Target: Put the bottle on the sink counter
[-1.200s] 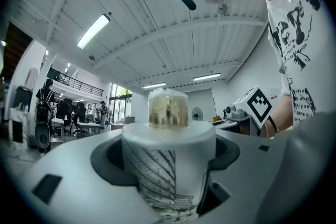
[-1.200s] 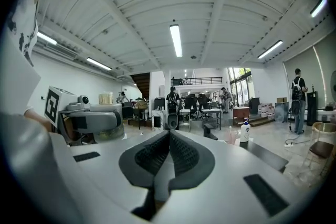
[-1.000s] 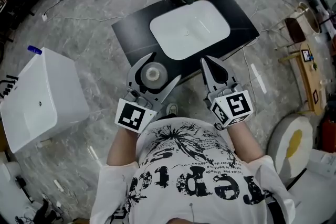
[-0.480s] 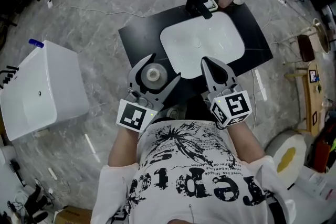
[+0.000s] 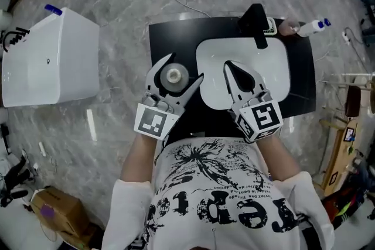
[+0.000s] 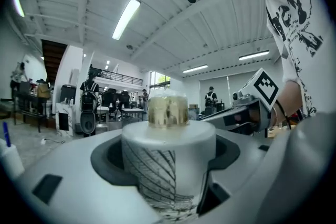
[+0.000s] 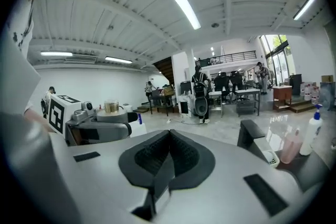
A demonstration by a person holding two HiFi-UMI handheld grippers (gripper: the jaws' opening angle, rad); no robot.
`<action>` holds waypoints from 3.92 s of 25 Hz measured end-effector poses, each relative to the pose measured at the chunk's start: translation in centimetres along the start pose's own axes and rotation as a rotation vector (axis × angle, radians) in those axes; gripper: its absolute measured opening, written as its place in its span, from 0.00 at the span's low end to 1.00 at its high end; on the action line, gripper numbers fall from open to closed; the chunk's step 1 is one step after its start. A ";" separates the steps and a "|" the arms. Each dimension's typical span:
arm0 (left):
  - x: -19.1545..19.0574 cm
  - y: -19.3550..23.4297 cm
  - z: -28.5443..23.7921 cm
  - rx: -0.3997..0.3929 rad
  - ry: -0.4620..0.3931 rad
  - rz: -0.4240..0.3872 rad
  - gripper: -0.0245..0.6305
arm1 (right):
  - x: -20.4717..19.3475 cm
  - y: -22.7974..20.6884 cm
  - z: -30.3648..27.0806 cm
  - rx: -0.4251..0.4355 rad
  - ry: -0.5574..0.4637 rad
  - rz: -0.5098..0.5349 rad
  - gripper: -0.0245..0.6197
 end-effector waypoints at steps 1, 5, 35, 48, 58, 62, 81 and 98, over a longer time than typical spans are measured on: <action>-0.7 0.6 -0.7 0.034 0.010 0.007 0.57 | -0.3 -0.7 -1.1 0.027 0.010 -0.002 0.06; -4.1 2.9 -3.7 0.140 0.060 0.025 0.57 | -1.8 -3.8 -5.6 0.105 0.032 0.008 0.06; -21.5 9.1 -12.4 0.206 0.453 -0.014 0.57 | -12.2 -13.4 -16.0 0.182 0.119 -0.006 0.06; -21.6 9.2 -12.2 0.225 0.471 -0.006 0.57 | -12.3 -13.5 -15.8 0.173 0.127 -0.031 0.06; -21.2 8.4 -10.2 0.213 0.537 0.018 0.59 | -10.9 -12.4 -14.5 0.139 0.126 -0.040 0.06; -20.1 8.0 -9.5 0.213 0.506 0.006 0.60 | -10.7 -11.1 -13.5 0.122 0.126 -0.049 0.06; -3.7 4.7 -1.1 0.077 0.228 -0.068 0.31 | -3.0 -1.9 -5.3 0.046 0.005 0.043 0.06; 5.9 1.8 7.1 0.043 0.024 -0.176 0.06 | 2.5 4.5 1.3 0.015 -0.124 0.138 0.06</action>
Point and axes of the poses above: the fingertips, and each gripper's own axes: z backward along the fingers, y to its left, x out of its top, the point moved 7 cm from there along z, backward along the fingers, and after that the axes turned 8 degrees about x, right-handed, at the moved point
